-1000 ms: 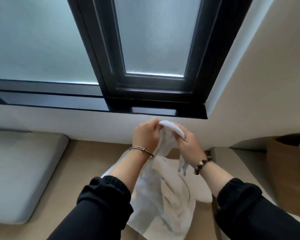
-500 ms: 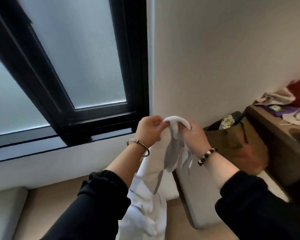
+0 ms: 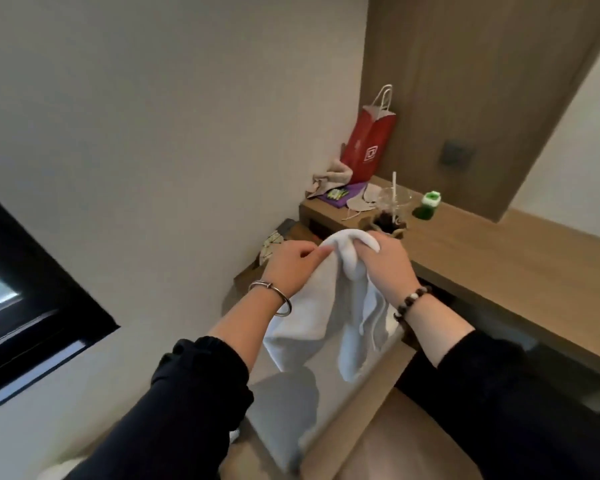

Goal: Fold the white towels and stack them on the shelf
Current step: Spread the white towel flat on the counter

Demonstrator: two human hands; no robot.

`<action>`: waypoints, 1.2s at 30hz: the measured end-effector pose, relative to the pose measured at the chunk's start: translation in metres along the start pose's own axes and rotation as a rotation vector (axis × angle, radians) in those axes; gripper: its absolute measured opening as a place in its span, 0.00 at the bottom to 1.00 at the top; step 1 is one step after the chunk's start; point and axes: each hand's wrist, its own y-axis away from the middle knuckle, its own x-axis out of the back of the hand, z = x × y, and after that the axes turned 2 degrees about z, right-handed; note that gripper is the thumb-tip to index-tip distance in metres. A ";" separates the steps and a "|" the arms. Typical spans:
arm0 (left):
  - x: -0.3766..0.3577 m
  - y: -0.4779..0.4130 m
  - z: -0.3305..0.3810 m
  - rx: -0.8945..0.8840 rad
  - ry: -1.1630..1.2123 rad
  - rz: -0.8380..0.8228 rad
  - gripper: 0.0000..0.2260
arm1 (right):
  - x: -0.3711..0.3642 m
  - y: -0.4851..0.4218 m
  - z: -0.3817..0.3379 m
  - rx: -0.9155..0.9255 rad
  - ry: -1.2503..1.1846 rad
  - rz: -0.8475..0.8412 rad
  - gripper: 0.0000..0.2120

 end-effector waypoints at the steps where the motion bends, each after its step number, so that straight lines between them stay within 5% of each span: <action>1: -0.021 -0.014 0.015 -0.036 -0.036 -0.025 0.21 | 0.023 -0.007 0.010 -0.018 0.012 0.041 0.12; 4: -0.086 -0.053 0.063 -0.195 -0.137 -0.020 0.16 | 0.093 -0.026 0.039 -0.010 0.112 0.104 0.12; 8: -0.163 -0.079 0.122 -0.469 -0.104 0.205 0.08 | 0.176 -0.045 0.078 -0.083 0.132 0.257 0.12; 12: -0.229 -0.093 0.162 -0.636 -0.005 0.015 0.08 | 0.240 -0.057 0.103 -0.138 0.056 0.395 0.09; 16: -0.279 -0.117 0.197 -0.585 0.125 -0.218 0.18 | 0.291 -0.074 0.119 -0.115 0.023 0.518 0.15; 22: -0.341 -0.162 0.245 -0.588 0.243 -0.247 0.03 | 0.354 -0.109 0.154 -0.192 0.023 0.583 0.09; 28: -0.384 -0.235 0.287 -0.430 0.277 -0.352 0.09 | 0.429 -0.156 0.202 -0.279 0.355 0.451 0.18; 33: -0.430 -0.291 0.324 -0.182 0.441 -0.845 0.09 | 0.485 -0.190 0.242 -0.450 0.746 0.456 0.24; 36: -0.477 -0.314 0.324 -0.146 0.176 -0.515 0.03 | 0.507 -0.196 0.277 -0.392 0.833 0.650 0.18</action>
